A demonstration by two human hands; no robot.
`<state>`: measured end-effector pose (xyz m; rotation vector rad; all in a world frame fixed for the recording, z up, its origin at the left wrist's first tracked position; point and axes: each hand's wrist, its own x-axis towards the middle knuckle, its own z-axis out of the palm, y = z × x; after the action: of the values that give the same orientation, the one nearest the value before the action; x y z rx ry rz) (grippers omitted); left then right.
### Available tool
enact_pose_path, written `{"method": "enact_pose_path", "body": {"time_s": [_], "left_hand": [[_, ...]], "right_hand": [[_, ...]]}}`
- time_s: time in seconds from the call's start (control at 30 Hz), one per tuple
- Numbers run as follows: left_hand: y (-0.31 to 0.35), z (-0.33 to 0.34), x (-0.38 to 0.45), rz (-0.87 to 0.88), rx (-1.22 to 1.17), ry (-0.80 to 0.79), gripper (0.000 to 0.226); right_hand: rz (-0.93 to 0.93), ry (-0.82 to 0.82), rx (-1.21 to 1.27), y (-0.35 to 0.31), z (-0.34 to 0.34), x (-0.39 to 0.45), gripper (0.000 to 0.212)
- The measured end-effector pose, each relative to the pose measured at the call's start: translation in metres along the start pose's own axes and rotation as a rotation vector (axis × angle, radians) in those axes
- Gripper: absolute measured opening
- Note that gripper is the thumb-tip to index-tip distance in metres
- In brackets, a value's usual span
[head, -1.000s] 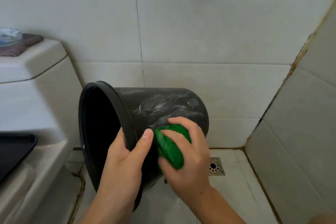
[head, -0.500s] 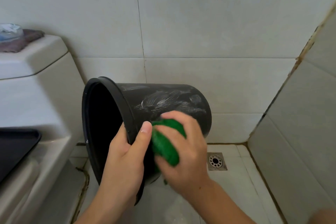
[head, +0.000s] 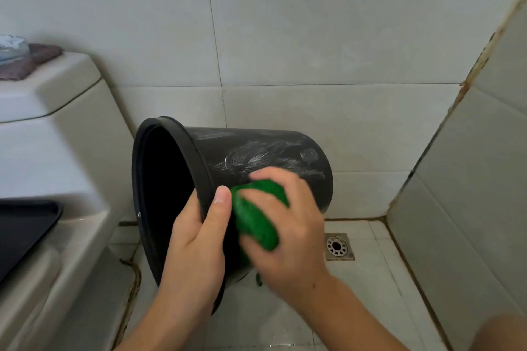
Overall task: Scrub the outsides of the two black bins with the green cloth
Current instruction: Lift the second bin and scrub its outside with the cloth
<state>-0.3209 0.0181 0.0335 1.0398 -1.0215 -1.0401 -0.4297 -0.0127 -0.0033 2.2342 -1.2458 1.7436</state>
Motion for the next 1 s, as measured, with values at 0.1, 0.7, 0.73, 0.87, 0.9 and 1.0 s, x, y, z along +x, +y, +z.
{"method": "enact_pose_path", "body": {"time_s": [0.1, 0.7, 0.73, 0.87, 0.9, 1.0], "left_hand": [[0.000, 0.000, 0.002, -0.021, 0.009, 0.010, 0.015], [-0.005, -0.005, -0.001, 0.012, -0.019, -0.080, 0.020], [-0.005, -0.005, -0.001, 0.013, -0.021, -0.080, 0.021], [-0.002, -0.006, -0.007, 0.117, 0.093, -0.157, 0.030], [-0.001, -0.007, -0.008, 0.129, 0.104, -0.154, 0.032], [0.003, -0.012, -0.009, 0.152, 0.113, -0.124, 0.038]], "right_hand": [[-0.134, -0.024, 0.034, -0.006, 0.002, -0.005, 0.025], [-0.025, 0.072, 0.107, -0.011, 0.000, -0.003, 0.047], [-0.053, 0.076, 0.099, -0.008, 0.001, -0.001, 0.047], [-0.030, 0.146, -0.020, 0.016, 0.004, 0.005, 0.047], [0.020, 0.151, -0.054, 0.024, 0.004, 0.006, 0.046], [0.333, 0.209, -0.076, 0.057, -0.003, 0.007, 0.041]]}}
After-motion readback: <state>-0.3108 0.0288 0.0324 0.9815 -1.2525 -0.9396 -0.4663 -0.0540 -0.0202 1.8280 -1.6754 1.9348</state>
